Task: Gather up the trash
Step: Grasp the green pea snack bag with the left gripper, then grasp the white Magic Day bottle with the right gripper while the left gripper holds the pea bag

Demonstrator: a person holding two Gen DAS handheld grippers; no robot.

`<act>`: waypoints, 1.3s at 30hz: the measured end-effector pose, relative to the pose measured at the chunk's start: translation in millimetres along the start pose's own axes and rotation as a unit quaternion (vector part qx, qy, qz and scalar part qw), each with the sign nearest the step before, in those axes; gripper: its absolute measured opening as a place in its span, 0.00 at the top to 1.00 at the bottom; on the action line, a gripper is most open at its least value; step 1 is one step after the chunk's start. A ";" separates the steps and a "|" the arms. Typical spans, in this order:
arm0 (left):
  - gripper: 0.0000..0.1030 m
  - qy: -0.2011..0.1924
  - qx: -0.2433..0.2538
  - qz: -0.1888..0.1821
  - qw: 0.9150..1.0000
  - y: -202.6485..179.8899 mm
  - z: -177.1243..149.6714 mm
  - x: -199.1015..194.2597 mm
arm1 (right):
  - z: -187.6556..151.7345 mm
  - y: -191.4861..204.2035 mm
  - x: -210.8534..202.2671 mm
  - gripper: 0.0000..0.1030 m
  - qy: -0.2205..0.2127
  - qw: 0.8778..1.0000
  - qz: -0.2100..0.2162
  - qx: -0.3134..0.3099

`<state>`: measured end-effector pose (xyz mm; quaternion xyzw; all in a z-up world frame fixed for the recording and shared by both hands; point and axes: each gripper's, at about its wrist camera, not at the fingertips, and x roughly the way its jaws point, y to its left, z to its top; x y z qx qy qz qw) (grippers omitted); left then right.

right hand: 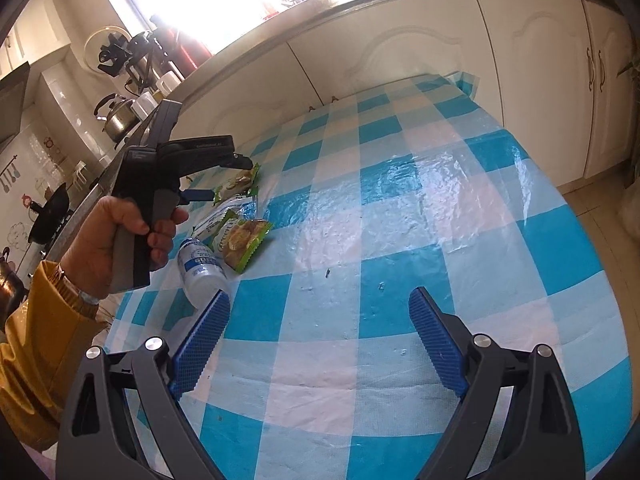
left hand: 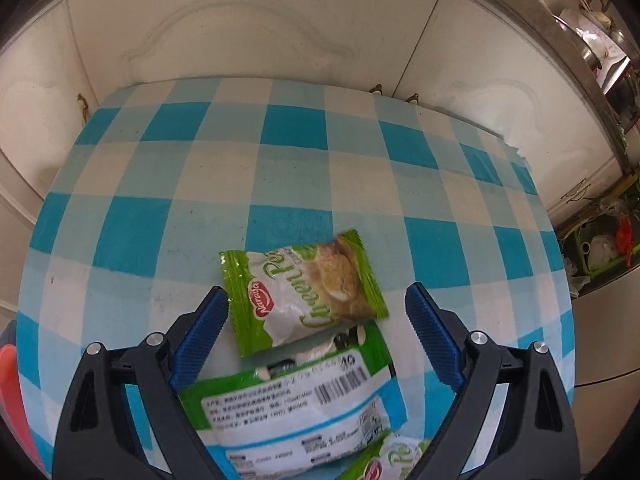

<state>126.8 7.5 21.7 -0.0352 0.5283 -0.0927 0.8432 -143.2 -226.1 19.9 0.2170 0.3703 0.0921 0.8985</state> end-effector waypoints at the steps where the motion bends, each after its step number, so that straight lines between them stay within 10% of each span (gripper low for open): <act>1: 0.12 0.001 0.004 0.007 1.000 -1.5 2.9 3.1 | 0.3 0.0 0.5 0.12 0.001 1.000 0.003 0.001; 11: 0.12 0.013 0.038 0.039 0.998 -0.8 11.8 22.3 | 0.0 8.2 2.9 0.12 0.004 1.000 -0.002 -0.018; 16: 0.28 0.002 0.060 0.061 0.996 -0.6 5.3 18.4 | 1.2 12.2 6.5 0.12 0.010 1.000 -0.005 -0.023; 39: 0.54 -0.042 0.020 0.028 0.998 39.0 -12.7 -10.5 | 1.6 67.4 52.2 0.12 0.078 0.990 0.036 -0.109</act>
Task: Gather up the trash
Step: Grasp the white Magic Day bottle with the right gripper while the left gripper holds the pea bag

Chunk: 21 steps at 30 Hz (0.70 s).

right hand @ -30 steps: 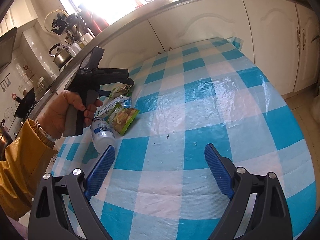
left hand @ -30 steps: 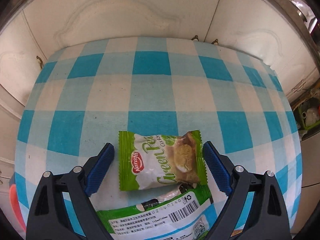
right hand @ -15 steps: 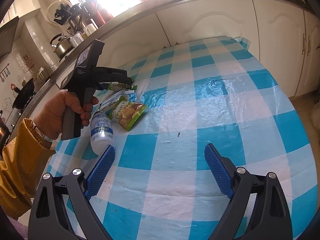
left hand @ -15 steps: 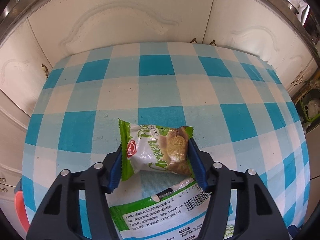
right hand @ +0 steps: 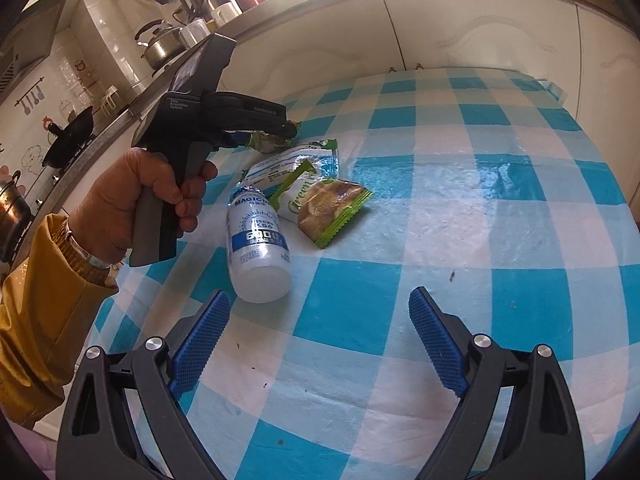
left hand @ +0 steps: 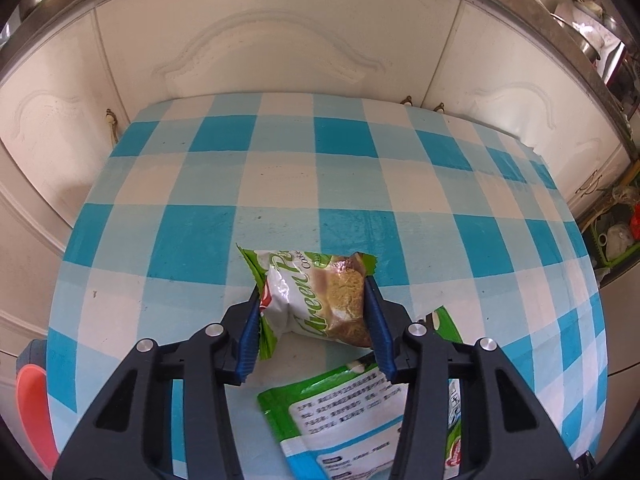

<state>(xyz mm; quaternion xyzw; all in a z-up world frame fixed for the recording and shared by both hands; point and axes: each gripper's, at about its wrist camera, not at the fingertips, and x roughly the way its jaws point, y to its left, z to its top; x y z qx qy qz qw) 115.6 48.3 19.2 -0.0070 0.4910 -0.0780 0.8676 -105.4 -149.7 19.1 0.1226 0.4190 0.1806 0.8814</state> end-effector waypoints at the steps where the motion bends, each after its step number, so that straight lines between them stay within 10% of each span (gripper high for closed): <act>1: 0.54 -0.003 -0.002 0.000 1.000 2.3 -1.5 -2.5 | 1.1 2.4 1.6 0.12 0.000 1.000 0.001 -0.004; 21: 0.54 -0.026 -0.026 0.007 0.999 37.2 -31.8 -35.5 | 17.1 35.3 39.0 0.45 0.027 0.998 0.038 -0.052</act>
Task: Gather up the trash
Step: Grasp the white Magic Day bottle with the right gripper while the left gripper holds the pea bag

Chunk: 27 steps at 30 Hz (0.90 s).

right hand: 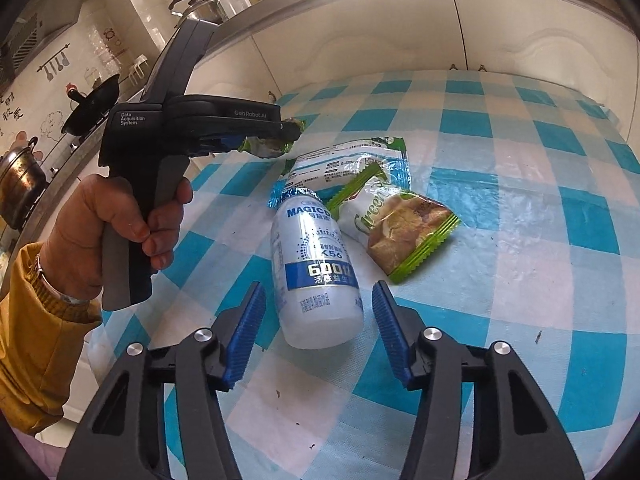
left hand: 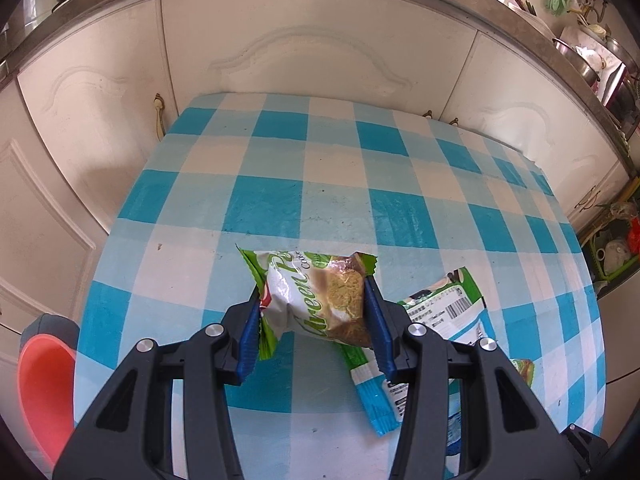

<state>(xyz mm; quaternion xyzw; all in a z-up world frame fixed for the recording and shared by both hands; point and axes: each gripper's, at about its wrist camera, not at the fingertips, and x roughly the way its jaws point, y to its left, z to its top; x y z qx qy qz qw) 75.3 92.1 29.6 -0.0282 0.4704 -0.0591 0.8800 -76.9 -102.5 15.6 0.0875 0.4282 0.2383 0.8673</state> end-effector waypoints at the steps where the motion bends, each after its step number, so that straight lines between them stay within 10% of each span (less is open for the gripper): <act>1: 0.54 -0.001 0.000 0.002 1.000 0.5 -0.8 -0.5 | 0.5 0.1 0.6 0.46 0.000 1.000 0.001 0.000; 27: 0.54 -0.003 0.002 0.016 1.000 15.0 -20.4 -11.8 | 8.9 1.5 12.1 0.55 0.006 1.000 0.001 -0.005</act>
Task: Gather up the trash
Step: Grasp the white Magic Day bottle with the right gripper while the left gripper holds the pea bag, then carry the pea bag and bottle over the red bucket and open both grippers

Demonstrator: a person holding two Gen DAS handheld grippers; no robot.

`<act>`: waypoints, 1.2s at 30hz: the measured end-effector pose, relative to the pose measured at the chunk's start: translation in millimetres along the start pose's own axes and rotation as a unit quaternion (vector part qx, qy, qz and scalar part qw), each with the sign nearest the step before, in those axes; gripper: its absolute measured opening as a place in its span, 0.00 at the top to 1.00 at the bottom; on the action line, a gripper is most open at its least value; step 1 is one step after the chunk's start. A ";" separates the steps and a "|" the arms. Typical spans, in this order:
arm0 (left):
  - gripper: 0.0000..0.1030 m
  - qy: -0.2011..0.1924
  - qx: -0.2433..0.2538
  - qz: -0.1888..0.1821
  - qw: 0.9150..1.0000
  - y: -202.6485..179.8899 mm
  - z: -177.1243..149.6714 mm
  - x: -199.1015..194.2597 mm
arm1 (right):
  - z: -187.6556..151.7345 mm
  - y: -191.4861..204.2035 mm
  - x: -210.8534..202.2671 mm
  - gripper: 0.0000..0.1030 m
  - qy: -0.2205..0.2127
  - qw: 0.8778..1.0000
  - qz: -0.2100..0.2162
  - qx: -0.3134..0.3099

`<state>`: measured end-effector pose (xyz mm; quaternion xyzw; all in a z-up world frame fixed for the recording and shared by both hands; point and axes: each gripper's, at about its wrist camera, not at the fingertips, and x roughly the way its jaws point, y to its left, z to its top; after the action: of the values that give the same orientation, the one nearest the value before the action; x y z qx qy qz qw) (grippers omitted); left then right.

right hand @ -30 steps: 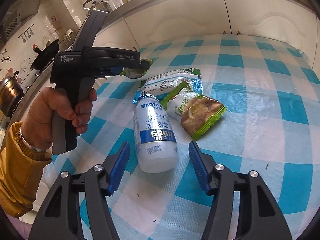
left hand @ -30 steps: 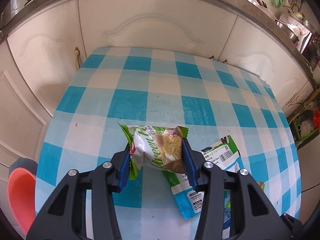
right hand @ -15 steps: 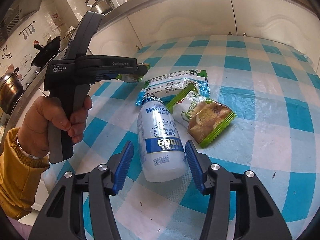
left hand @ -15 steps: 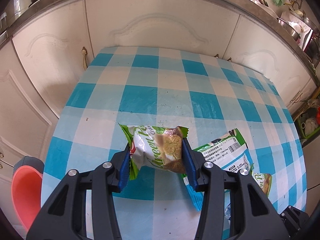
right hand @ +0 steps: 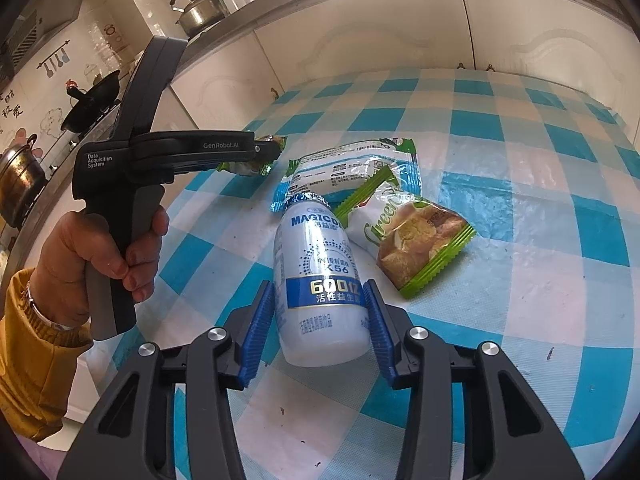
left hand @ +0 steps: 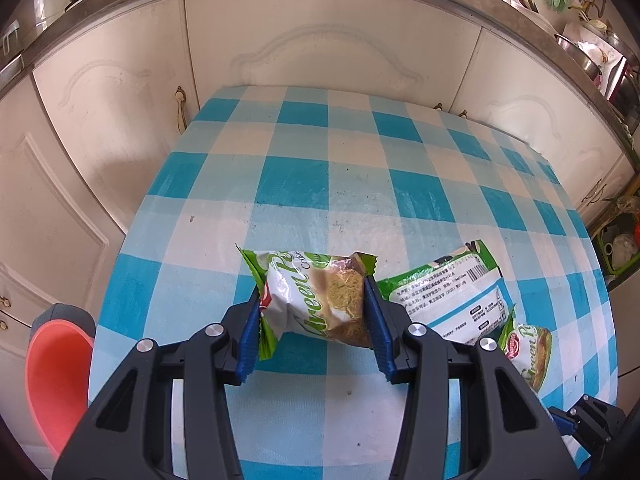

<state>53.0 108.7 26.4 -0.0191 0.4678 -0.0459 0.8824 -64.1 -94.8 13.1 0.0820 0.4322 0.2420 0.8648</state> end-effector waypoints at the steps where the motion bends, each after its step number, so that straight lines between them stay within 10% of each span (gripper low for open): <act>1: 0.54 0.000 -0.001 0.000 1.000 1.4 -1.9 -0.9 | 0.0 0.9 -0.2 0.55 0.000 1.000 -0.001 -0.003; 36: 0.53 -0.017 -0.032 0.002 0.999 37.7 -44.6 -39.3 | 3.2 29.7 -31.9 0.56 -0.047 0.998 -0.037 -0.031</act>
<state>-3.4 150.5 30.9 -0.0468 0.4542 -0.0286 0.8892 -88.1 -84.4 48.1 0.0506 0.3862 0.2191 0.8946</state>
